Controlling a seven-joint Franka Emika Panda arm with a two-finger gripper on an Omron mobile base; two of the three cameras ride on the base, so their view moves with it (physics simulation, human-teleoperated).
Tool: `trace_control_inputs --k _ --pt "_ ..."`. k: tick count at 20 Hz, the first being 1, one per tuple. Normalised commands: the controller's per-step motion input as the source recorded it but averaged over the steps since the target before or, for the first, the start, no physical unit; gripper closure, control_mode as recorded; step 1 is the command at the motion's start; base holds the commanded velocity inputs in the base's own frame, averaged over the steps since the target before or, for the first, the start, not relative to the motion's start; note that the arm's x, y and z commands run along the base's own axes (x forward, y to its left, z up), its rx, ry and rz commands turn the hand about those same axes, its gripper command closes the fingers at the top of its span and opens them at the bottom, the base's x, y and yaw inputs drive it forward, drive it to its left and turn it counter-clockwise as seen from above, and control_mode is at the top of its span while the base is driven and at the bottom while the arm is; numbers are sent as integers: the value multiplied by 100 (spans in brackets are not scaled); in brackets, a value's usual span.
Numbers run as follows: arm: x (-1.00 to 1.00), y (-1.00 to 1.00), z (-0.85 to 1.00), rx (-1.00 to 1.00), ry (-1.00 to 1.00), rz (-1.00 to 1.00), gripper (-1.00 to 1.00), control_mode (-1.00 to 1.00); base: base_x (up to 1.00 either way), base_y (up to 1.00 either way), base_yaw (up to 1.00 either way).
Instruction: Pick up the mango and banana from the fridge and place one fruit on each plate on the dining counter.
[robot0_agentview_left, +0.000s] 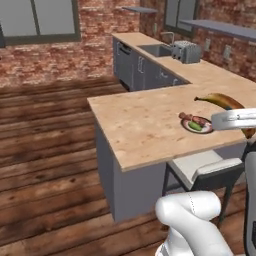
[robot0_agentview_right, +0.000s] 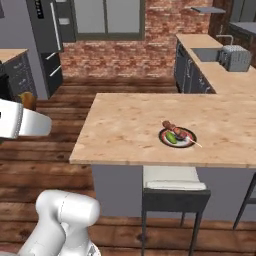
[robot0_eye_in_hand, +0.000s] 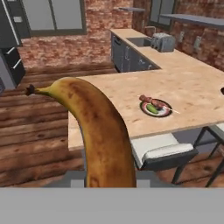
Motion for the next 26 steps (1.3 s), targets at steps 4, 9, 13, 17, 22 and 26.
trace_control_inputs --k 4,9,13,17,22,26 --pt "0 0 0 0 0 0 100 100 -3 -100 37" --pt "0 0 0 0 0 0 100 100 -20 -100 39" --pt "0 0 0 0 0 0 100 100 -24 -100 37" --pt "0 0 0 0 0 0 100 100 -56 -100 12" --pt "0 0 0 0 0 0 100 100 -99 -96 -12" --pt "0 0 0 0 0 0 100 100 -38 -100 -29"
